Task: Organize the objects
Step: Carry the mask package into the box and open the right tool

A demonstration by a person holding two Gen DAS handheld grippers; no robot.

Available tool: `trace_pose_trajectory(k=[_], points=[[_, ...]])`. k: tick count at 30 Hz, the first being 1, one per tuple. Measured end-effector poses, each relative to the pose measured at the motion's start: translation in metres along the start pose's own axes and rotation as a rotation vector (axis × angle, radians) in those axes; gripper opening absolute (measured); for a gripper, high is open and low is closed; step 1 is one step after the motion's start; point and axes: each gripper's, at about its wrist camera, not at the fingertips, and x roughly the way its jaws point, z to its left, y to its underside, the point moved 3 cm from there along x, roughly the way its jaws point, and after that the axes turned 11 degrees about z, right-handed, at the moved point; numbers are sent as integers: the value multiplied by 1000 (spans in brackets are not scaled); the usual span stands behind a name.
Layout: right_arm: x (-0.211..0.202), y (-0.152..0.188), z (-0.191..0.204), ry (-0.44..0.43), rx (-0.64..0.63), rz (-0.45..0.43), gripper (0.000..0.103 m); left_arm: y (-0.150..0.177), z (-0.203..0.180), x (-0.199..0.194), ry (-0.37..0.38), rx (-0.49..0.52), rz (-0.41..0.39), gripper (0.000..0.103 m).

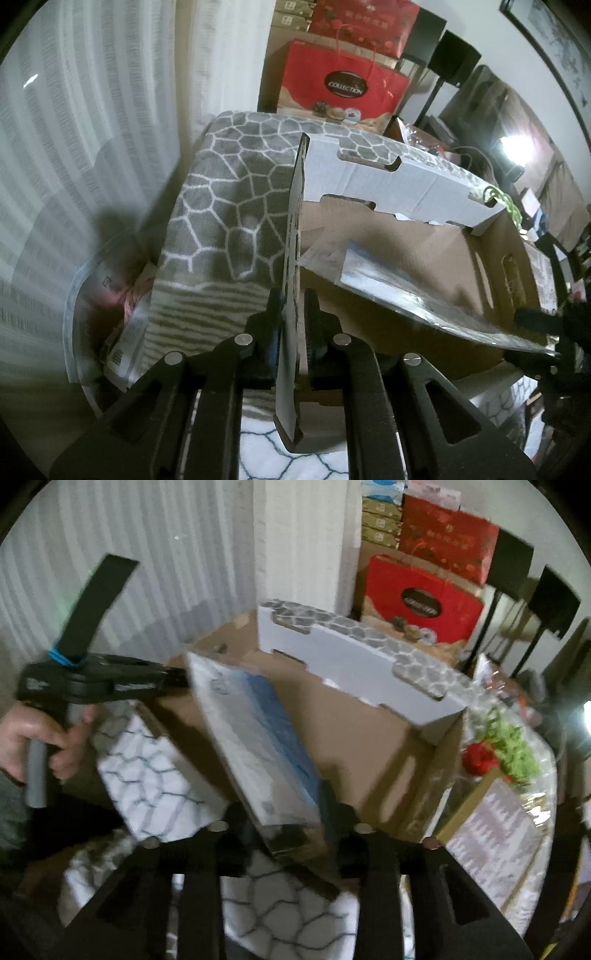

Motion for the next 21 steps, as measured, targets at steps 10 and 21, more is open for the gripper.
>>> trace_pose_trajectory(k=[10, 21], points=[[8, -16, -45, 275, 85, 13, 70, 3, -4, 1, -5, -2, 2, 11], [0, 10, -85, 256, 189, 66, 77, 3, -6, 1, -7, -5, 2, 11]])
